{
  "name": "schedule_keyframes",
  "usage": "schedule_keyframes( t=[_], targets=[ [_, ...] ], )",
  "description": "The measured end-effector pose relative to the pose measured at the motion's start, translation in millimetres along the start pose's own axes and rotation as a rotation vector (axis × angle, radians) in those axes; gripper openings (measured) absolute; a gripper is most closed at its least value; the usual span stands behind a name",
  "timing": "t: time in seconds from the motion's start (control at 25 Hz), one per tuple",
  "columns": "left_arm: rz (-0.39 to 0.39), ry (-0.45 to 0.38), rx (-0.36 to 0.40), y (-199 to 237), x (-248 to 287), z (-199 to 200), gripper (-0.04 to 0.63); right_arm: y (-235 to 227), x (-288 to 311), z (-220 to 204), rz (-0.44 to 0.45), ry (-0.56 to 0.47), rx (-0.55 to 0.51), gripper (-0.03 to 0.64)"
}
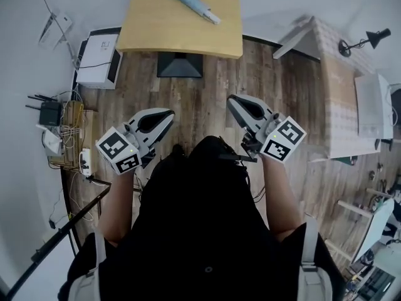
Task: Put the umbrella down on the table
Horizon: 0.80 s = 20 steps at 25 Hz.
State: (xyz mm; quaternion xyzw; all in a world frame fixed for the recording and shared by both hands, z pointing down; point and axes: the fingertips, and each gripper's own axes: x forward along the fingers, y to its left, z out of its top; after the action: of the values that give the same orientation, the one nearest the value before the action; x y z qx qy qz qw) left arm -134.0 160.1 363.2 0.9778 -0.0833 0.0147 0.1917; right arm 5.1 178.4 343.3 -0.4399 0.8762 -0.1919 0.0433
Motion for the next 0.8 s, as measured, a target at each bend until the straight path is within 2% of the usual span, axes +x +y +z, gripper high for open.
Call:
schedule_keyframes(
  t=[0.24,0.48,0.68,0.8],
  targets=[
    [0.012,-0.017,0.07,-29,4,16,0.012,12,-24,18,0.039,-0.043,-0.042,0.018],
    [-0.004,0.045,0.064,-80,34,-1,0.012,27,-84,10,0.076,-0.059,-0.05,0.018],
    [-0.075,0.071,0.075,-149,72,-18,0.012,20,-157,-17,0.026,-0.07,0.015,0.018],
    [-0.089,0.073,0.085,-178,83,-28,0.012,17,-190,-33,0.004,-0.079,0.03,0.018]
  ],
)
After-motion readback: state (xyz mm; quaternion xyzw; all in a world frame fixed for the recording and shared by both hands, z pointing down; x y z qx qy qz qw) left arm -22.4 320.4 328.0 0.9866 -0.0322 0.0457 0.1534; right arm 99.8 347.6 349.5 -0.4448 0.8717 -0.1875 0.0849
